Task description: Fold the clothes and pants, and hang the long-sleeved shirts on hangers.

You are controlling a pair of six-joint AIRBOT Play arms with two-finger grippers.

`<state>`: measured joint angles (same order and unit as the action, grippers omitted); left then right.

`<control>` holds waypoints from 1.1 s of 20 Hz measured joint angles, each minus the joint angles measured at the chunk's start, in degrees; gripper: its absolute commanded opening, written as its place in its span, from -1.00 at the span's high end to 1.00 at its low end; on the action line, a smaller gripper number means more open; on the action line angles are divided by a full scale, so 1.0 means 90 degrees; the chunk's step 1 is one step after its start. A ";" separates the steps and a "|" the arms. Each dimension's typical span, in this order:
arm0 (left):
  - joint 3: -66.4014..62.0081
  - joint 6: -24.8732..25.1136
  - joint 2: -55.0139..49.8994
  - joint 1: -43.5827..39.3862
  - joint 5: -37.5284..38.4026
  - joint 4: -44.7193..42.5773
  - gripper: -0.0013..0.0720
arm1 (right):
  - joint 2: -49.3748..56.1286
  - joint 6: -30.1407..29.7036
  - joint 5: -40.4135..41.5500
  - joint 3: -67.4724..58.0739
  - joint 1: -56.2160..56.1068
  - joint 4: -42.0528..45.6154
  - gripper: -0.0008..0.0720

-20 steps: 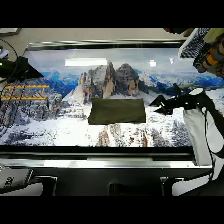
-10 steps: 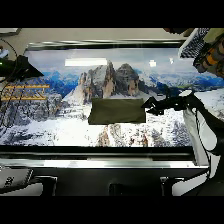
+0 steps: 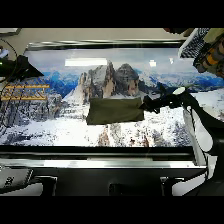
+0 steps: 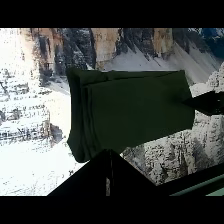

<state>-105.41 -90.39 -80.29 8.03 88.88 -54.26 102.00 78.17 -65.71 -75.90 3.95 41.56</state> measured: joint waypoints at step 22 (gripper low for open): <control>0.0000 0.0000 -0.0270 0.0000 -0.0046 -0.0002 0.92 | 0.0034 0.3606 0.1195 -0.3723 0.2727 0.0845 0.89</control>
<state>-105.41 -90.39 -82.72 8.03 88.47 -54.28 102.30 110.63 -54.96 -109.40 28.49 49.17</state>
